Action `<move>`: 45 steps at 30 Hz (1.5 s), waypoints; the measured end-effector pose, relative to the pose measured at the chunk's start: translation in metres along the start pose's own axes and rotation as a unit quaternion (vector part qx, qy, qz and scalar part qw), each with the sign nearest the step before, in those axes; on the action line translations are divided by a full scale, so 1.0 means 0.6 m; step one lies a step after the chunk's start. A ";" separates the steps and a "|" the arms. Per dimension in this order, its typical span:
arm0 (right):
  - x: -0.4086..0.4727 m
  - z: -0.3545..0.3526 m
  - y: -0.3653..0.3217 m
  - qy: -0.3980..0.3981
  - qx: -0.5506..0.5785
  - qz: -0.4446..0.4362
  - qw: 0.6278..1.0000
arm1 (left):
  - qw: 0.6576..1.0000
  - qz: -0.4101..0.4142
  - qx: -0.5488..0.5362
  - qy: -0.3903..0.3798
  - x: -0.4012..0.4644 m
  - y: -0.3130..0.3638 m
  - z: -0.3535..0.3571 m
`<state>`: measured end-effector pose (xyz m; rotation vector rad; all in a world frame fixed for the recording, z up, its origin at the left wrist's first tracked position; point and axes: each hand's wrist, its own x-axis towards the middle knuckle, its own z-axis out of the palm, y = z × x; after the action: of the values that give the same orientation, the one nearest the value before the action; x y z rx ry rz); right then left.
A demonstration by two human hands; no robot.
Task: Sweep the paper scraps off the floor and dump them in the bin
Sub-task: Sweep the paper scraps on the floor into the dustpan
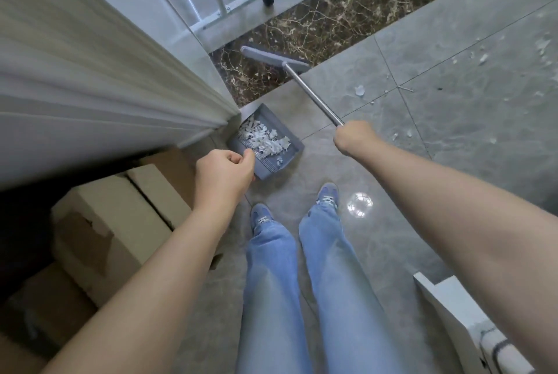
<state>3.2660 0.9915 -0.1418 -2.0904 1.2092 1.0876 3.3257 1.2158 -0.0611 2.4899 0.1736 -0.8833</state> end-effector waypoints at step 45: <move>-0.193 0.181 0.219 -0.143 0.391 0.142 0.898 | 0.994 0.017 0.068 -0.079 0.006 0.015 -0.027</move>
<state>3.0753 1.0621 -0.1101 -1.1284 1.5006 0.7866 3.3401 1.2157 -0.0492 2.5229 0.0177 -1.1065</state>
